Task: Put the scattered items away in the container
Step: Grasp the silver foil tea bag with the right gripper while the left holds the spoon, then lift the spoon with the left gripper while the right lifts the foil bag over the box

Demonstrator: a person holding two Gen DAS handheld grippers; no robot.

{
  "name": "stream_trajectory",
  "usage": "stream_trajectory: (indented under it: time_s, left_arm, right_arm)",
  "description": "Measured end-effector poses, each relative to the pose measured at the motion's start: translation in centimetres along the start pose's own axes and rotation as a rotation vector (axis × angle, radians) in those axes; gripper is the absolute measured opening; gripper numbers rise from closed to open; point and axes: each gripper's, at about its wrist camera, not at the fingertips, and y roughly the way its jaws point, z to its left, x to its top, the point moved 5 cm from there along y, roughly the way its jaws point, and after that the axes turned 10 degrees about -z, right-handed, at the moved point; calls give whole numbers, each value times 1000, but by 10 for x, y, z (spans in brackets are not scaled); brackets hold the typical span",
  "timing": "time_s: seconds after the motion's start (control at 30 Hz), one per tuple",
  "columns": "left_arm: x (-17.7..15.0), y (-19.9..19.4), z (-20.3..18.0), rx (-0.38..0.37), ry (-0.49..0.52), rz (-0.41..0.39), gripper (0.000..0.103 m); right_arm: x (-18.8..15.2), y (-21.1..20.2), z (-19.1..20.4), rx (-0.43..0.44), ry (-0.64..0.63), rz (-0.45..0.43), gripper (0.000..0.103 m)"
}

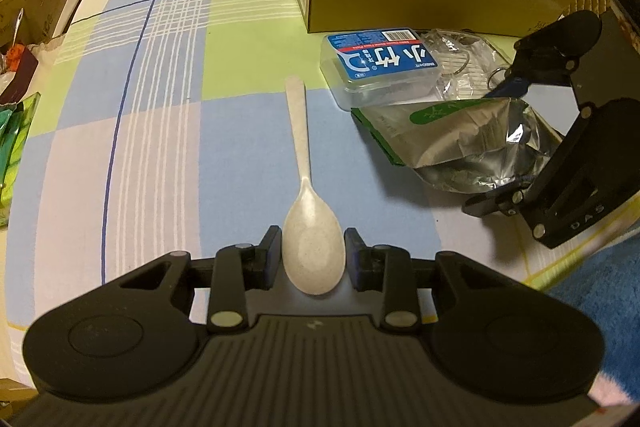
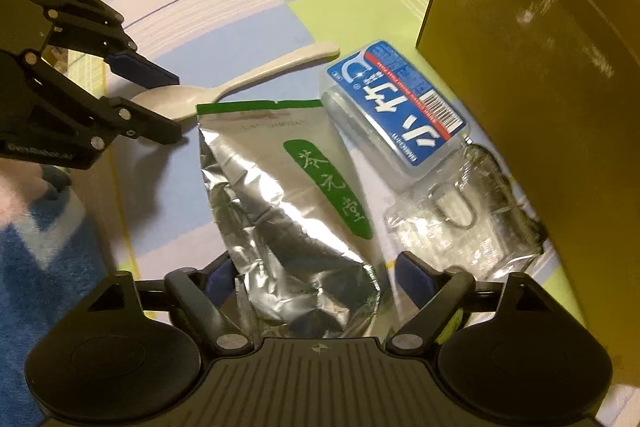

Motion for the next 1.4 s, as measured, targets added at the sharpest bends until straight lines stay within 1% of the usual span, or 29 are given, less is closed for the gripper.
stream_trajectory:
  time_s: [0.03, 0.07, 0.1, 0.17, 0.27, 0.47, 0.87, 1.17, 1.4]
  left_arm:
    - [0, 0, 0, -3, -1, -1, 28]
    - [0, 0, -1, -4, -1, -1, 28]
    - [0, -1, -1, -5, 1, -2, 28]
    - [-1, -2, -2, -6, 2, -3, 28]
    - [-2, -3, -2, -7, 7, -5, 28]
    - [1, -13, -1, 1, 11, -19, 28]
    - [9, -39, 1, 23, 20, -52, 28]
    - [10, -39, -3, 17, 2, -64, 28]
    - [26, -56, -5, 28, 20, -113, 28]
  right_arm:
    - [0, -1, 0, -1, -1, -3, 71]
    - [1, -2, 0, -3, 3, -8, 63]
    - [1, -4, -1, -7, 19, -18, 58]
    - [1, -7, -4, -8, 41, -35, 52]
    - [-2, -12, -6, -5, 54, -43, 49]
    - [-5, -21, 2, 1, 59, -65, 48]
    - [5, -58, 8, -49, 99, -145, 48]
    - [-4, -66, 10, -73, 119, -146, 48]
    - [-4, -81, 2, -106, 151, -174, 48]
